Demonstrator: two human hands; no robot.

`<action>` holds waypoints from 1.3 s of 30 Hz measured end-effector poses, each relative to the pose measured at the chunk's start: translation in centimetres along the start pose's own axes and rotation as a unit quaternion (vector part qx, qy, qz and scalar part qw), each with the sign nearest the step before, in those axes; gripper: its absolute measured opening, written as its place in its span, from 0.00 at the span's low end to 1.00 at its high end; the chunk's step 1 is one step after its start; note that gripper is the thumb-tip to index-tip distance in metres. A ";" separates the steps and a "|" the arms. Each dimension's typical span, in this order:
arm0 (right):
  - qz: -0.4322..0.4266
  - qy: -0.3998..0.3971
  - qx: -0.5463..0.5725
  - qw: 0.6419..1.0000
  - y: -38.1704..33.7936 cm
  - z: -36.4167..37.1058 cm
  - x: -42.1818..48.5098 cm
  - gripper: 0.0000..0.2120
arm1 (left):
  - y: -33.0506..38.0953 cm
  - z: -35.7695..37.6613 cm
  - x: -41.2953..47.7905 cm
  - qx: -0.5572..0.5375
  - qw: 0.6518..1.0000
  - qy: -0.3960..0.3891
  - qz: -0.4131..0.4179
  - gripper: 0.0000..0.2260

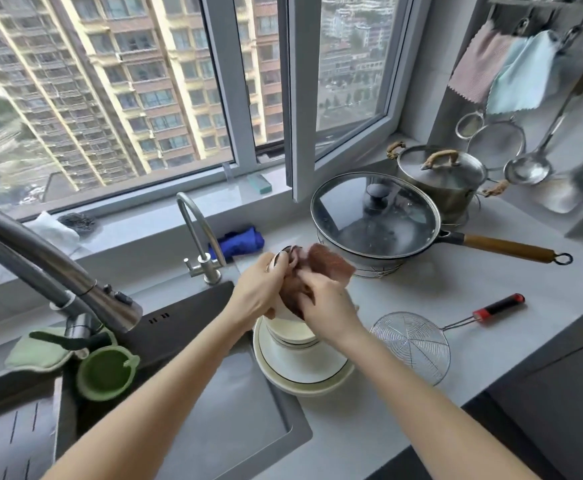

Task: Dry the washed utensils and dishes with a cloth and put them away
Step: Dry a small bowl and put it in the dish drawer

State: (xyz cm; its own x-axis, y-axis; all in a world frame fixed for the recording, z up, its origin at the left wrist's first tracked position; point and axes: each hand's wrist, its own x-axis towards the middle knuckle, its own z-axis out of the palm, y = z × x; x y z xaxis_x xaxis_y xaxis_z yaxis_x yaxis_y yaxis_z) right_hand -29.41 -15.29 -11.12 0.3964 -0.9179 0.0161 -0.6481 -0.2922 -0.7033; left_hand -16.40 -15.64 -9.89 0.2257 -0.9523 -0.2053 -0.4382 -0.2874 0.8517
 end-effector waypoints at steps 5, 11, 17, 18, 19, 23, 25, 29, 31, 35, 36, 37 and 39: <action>-0.037 -0.224 -0.034 0.973 -1.4 -1.2 1.7 0.11 | -1.4 -1.2 0.7 -0.102 0.993 0.017 -0.048 0.19; -0.132 -0.134 -0.335 0.923 -2.4 -0.7 4.5 0.13 | -1.6 -1.7 0.9 -0.127 0.989 0.005 -0.081 0.16; 0.000 -0.290 0.078 0.954 -0.9 0.3 4.2 0.06 | -3.6 -2.4 1.2 -0.188 0.974 -0.018 -0.126 0.17; -0.003 -0.328 0.049 0.944 -1.0 -0.1 4.3 0.05 | -4.0 -2.4 1.0 -0.178 0.975 -0.031 -0.127 0.17; -0.012 -0.335 0.004 0.942 -1.6 -1.0 4.3 0.05 | -4.2 -2.5 0.8 -0.173 0.976 -0.041 -0.126 0.17; -0.031 -0.134 0.147 0.979 -2.8 -5.4 5.0 0.06 | -5.0 -3.1 0.7 -0.147 0.983 -0.026 -0.105 0.18; 0.048 -0.092 0.347 0.932 -2.2 -7.0 6.2 0.04 | -5.3 -3.4 0.5 -0.155 0.983 -0.018 -0.096 0.16; 0.093 -0.118 0.073 0.986 -1.3 -4.4 7.2 0.17 | -4.9 -3.3 0.2 -0.198 0.977 -0.009 -0.076 0.15; -0.023 0.061 -0.176 0.982 -1.2 -2.9 5.4 0.19 | -5.0 -3.3 0.4 -0.181 0.982 -0.001 -0.056 0.15; -0.230 -0.041 -0.185 0.955 -1.0 0.1 1.7 0.23 | -5.3 -3.2 0.2 -0.189 0.981 -0.003 -0.031 0.16; -0.230 -0.093 -0.189 0.950 -0.9 1.0 1.7 0.25 | -5.3 -3.1 0.3 -0.186 0.982 0.005 -0.032 0.16; -0.209 -0.132 -0.171 0.954 -1.1 1.9 1.9 0.26 | -5.2 -3.0 0.2 -0.175 0.984 0.016 -0.030 0.16; -0.115 -0.188 -0.024 0.975 -1.7 2.6 2.2 0.25 | -5.1 -2.9 0.6 -0.165 0.986 0.029 -0.026 0.16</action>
State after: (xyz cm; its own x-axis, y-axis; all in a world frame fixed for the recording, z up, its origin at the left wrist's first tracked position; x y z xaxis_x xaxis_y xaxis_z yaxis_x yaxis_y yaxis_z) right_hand -25.76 -16.10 -11.73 0.7398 -0.6655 -0.0991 -0.5399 -0.4992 -0.6778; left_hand -11.53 -14.42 -12.94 0.2942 -0.9271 -0.2323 -0.1212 -0.2773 0.9531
